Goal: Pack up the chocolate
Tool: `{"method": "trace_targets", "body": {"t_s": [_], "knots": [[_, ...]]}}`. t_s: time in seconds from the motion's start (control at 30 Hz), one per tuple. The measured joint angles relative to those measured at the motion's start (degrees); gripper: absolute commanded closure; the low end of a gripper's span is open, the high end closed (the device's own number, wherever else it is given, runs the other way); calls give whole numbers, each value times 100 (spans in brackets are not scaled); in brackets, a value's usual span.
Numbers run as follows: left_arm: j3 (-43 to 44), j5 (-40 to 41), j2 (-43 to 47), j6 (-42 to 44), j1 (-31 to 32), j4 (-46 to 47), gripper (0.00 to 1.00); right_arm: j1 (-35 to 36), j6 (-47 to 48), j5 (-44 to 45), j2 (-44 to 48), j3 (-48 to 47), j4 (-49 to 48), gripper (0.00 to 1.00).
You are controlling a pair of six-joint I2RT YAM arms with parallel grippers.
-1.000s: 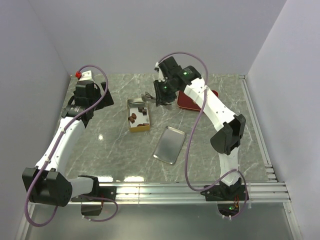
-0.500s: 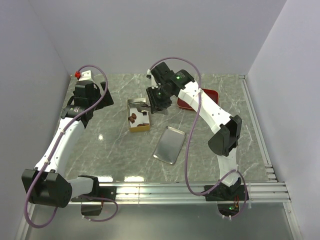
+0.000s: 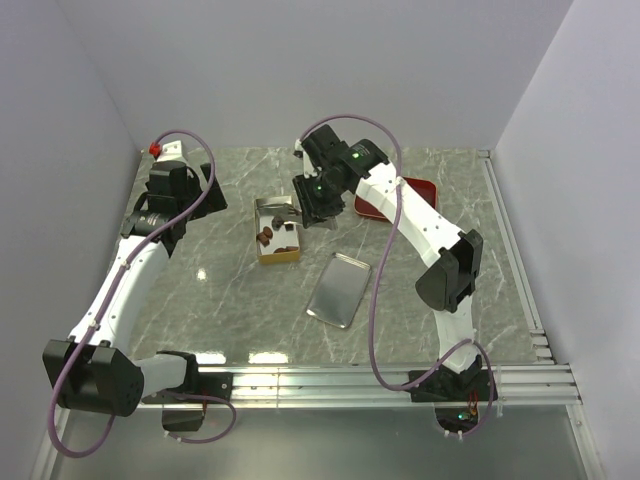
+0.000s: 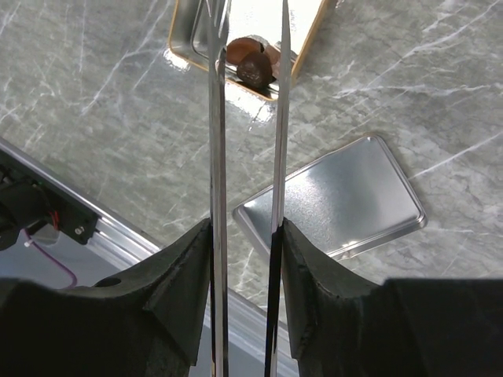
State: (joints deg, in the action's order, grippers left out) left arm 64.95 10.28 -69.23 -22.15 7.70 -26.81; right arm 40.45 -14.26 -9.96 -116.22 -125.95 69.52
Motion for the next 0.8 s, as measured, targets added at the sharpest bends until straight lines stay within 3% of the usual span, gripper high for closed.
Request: {"method": "trace_targets", "body": {"t_s": [0.17,0.37,0.6,0.8], "knots": [[0,2,2,0,0,2,0,-168,-76,70,0,0,-4,55],[0,0,2,0,0,0,1,-1014,-136,289,31,35,-59,55],[0,2,2,0,0,0,0,-2347,-179,887,560,990,-328,56],[0,2,2,0,0,0,0,-2791,-177,1292,898,1753,-435,55]]}}
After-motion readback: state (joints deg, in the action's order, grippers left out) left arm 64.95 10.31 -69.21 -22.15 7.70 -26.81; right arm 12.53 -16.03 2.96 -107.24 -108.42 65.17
